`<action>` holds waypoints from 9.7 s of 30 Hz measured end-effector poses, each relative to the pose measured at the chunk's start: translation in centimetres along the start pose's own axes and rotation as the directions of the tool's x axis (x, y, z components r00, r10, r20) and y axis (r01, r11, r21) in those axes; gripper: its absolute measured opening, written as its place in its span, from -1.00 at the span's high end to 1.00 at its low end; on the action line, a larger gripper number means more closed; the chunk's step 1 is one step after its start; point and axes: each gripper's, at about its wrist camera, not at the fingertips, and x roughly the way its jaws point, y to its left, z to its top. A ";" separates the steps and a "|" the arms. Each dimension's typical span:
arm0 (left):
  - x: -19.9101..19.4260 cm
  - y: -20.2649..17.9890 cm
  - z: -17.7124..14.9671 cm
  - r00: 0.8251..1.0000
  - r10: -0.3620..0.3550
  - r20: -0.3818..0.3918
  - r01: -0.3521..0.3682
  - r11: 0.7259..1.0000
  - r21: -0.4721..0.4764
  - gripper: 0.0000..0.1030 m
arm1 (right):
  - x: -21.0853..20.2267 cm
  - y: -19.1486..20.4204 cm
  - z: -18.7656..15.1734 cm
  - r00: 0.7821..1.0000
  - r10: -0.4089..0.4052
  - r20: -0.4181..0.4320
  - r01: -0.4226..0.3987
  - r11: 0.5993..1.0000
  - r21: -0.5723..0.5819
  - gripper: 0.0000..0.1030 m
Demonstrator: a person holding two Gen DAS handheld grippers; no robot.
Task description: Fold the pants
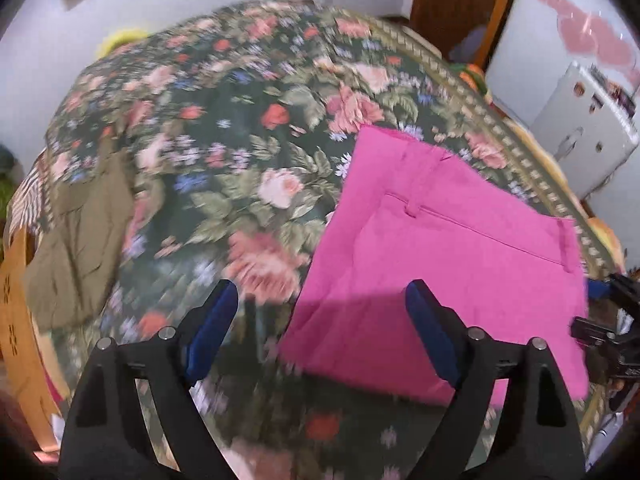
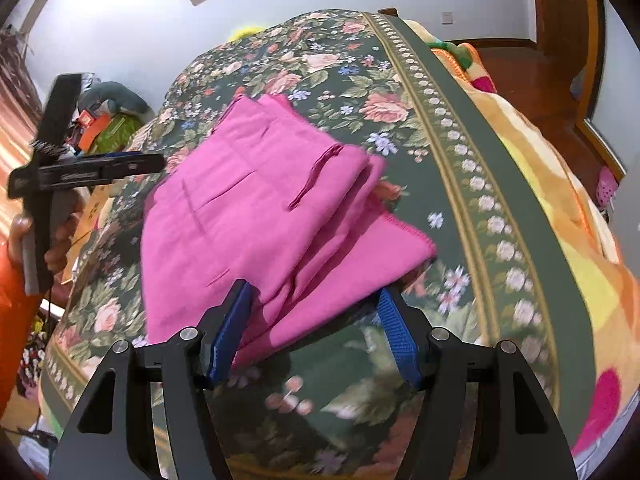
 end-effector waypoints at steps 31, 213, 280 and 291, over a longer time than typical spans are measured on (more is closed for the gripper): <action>-2.9 2.0 -8.2 0.999 0.045 0.016 -0.040 0.973 -0.229 0.34 | 0.2 2.8 5.5 0.998 0.009 0.067 0.000 0.991 -0.131 -0.02; -40.1 8.5 -24.2 0.505 0.450 0.736 -0.149 0.886 -0.439 -0.86 | -14.6 35.4 4.0 0.719 0.400 0.568 -0.047 0.844 -0.534 -0.53; -38.4 8.2 -24.8 0.554 0.437 0.709 -0.139 0.888 -0.439 -0.99 | -14.2 35.0 3.0 0.738 0.298 0.605 0.016 0.889 -0.458 -1.00; -38.2 8.5 -24.6 0.559 0.443 0.700 -0.131 0.882 -0.453 -0.99 | -14.3 35.0 3.0 0.742 0.292 0.603 0.010 0.895 -0.446 -1.00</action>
